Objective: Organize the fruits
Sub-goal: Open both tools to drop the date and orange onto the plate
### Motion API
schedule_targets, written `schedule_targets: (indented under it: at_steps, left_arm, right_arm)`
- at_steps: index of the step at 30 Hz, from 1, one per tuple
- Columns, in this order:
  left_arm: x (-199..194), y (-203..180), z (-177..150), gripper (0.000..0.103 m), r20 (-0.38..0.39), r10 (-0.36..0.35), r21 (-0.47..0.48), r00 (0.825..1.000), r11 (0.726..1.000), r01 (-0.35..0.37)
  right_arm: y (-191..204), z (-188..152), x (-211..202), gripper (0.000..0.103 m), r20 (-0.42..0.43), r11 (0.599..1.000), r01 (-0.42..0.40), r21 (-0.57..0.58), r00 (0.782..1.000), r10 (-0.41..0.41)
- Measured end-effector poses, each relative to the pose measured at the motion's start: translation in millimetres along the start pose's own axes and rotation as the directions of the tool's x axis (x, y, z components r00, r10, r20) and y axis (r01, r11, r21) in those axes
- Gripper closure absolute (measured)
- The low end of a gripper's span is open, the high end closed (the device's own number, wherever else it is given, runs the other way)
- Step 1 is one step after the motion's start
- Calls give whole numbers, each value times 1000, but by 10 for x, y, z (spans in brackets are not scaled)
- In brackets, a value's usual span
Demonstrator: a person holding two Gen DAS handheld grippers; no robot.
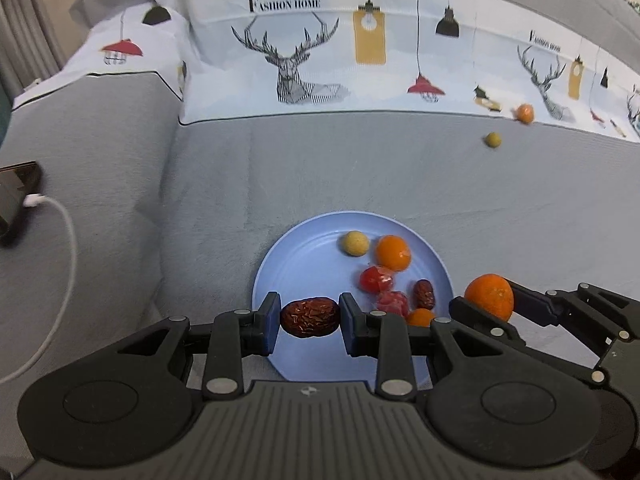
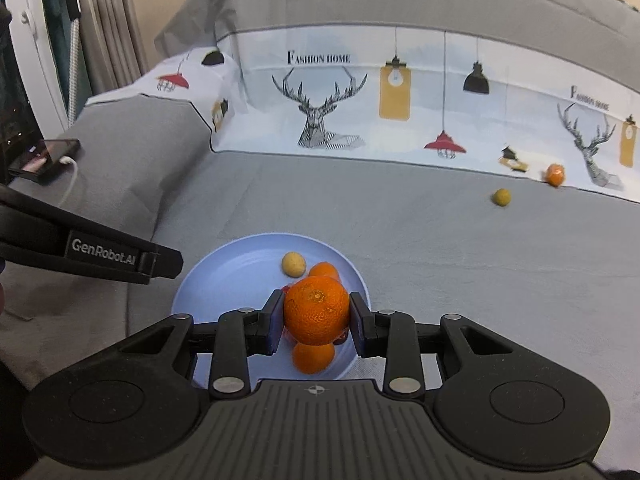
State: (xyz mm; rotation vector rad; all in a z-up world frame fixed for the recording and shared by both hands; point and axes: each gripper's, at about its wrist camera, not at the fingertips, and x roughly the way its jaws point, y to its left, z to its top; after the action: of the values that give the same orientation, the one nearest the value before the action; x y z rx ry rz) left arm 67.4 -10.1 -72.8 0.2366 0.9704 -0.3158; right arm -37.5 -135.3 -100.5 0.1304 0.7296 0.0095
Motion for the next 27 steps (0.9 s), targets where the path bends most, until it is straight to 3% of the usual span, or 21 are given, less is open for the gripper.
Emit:
schedule_targets:
  at_steps: [9, 13, 19, 22, 24, 27]
  left_arm:
    - [500, 1, 97, 68, -44, 18, 20, 999, 1000, -18]
    - [641, 5, 107, 68, -48, 49, 34, 998, 998, -47]
    - [712, 45, 104, 66, -41, 33, 37, 999, 999, -32]
    - [612, 51, 105, 0, -12, 43, 25, 999, 999, -42]
    - [440, 56, 67, 1, 54, 56, 20, 997, 998, -58]
    - [266, 36, -10, 1, 39, 53, 48, 998, 997, -54]
  right_arm:
    - [-29, -44, 436, 68, -66, 1000, -3, 0, 998, 3]
    - [3, -67, 533, 68, -70, 999, 14, -30, 997, -16]
    - [14, -57, 597, 68, -73, 999, 10, -45, 997, -13]
    - [12, -13, 590, 63, -78, 999, -12, -49, 997, 8]
    - [13, 13, 511, 32, -66, 999, -8, -46, 998, 5]
    - [33, 9, 316, 16, -43, 998, -5, -64, 999, 2]
